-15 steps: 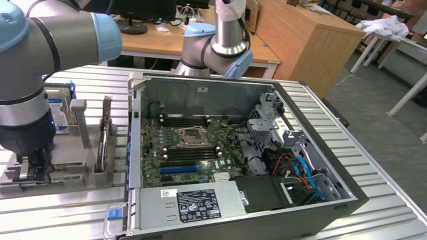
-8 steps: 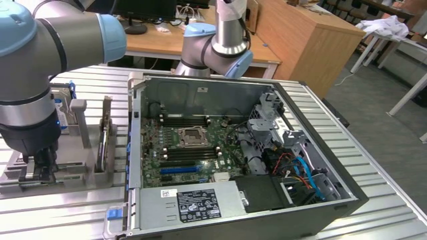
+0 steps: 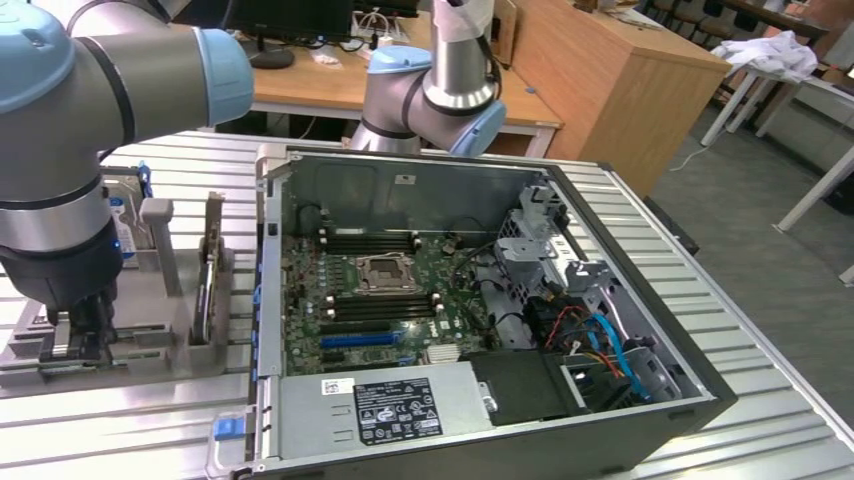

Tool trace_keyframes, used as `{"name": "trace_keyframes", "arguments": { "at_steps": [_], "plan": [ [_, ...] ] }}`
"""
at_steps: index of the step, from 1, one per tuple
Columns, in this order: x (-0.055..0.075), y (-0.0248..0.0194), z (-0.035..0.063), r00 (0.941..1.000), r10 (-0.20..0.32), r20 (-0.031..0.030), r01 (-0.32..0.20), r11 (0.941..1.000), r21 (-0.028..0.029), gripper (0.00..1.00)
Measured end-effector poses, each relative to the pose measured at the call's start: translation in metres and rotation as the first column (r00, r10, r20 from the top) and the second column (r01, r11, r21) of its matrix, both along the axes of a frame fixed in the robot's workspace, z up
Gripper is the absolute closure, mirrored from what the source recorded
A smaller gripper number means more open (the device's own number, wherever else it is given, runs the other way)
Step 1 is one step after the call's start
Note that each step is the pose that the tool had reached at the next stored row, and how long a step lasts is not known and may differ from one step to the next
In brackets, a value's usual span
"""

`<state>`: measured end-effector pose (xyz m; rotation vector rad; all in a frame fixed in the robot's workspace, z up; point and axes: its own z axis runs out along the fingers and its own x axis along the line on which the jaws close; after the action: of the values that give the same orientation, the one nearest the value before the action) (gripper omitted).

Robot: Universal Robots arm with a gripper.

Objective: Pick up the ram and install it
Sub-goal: 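Pick up the ram and move it above insertion slot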

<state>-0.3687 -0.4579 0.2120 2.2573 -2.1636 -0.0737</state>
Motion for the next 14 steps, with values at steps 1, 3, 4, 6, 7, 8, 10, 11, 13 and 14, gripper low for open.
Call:
{"name": "trace_keyframes", "arguments": {
  "at_steps": [1,3,4,6,7,8,10,11,13,14],
  "plan": [
    [0.0000,0.0000,0.0000,1.0000,0.000,0.0000,0.000,1.0000,-0.0001,0.69],
    [0.0000,0.0000,0.0000,1.0000,0.000,0.0000,0.000,1.0000,0.0000,0.69],
    [0.0000,0.0000,0.0000,1.0000,0.000,-0.0001,0.000,1.0000,-0.0001,0.69],
    [0.0000,0.0001,-0.0014,1.0000,0.000,0.0000,0.000,1.0000,-0.0001,0.69],
    [0.0000,0.0001,-0.0024,1.0000,0.000,-0.0001,0.000,1.0000,-0.0001,0.69],
    [-0.0001,0.0000,-0.0034,1.0000,0.000,-0.0001,0.000,1.0000,-0.0001,0.69],
    [-0.0001,0.0000,-0.0057,1.0000,0.000,-0.0001,0.000,1.0000,-0.0001,0.69],
    [-0.0001,0.0000,-0.0068,1.0000,0.000,-0.0001,0.000,1.0000,0.0000,0.69],
    [-0.0001,0.0000,-0.0077,1.0000,0.000,-0.0002,0.000,1.0000,-0.0002,0.69],
    [-0.0001,0.0000,-0.0077,1.0000,0.000,-0.0002,0.000,1.0000,-0.0002,0.69]
  ]
}}
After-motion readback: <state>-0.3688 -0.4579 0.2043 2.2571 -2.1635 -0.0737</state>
